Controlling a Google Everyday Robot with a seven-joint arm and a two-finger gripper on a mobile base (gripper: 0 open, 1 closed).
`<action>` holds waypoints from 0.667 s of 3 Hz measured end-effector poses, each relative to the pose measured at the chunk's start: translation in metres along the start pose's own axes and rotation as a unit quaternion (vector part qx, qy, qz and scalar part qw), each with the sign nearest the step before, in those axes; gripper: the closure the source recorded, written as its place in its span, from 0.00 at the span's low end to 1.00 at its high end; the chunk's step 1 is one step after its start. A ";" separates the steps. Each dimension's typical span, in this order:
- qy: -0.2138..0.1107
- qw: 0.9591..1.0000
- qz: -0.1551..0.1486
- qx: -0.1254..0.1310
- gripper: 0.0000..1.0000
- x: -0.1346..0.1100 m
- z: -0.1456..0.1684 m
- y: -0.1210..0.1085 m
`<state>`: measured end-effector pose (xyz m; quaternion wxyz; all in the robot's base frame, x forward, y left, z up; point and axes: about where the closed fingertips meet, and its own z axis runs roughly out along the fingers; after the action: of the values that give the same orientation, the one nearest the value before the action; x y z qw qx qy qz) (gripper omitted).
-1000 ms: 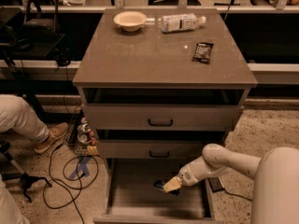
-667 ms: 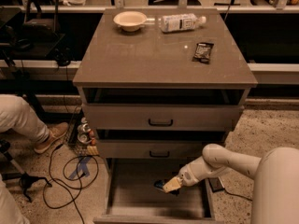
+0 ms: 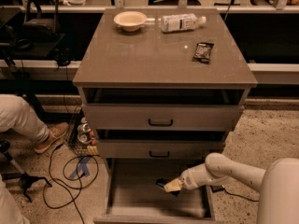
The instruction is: Place rxbar blueberry into bottom drawer
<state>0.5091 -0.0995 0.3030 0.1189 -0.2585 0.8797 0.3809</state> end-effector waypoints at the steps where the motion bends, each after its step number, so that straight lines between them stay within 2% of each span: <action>1: -0.018 1.000 0.008 -0.006 1.00 0.004 0.020 -0.019; 2: -0.031 0.999 0.022 -0.019 0.82 0.008 0.039 -0.036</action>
Offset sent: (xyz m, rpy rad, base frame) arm 0.0251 0.0018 -0.0784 0.1070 0.0237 -0.0883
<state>0.5226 -0.0950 0.2515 0.1326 -0.2291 0.8736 0.4083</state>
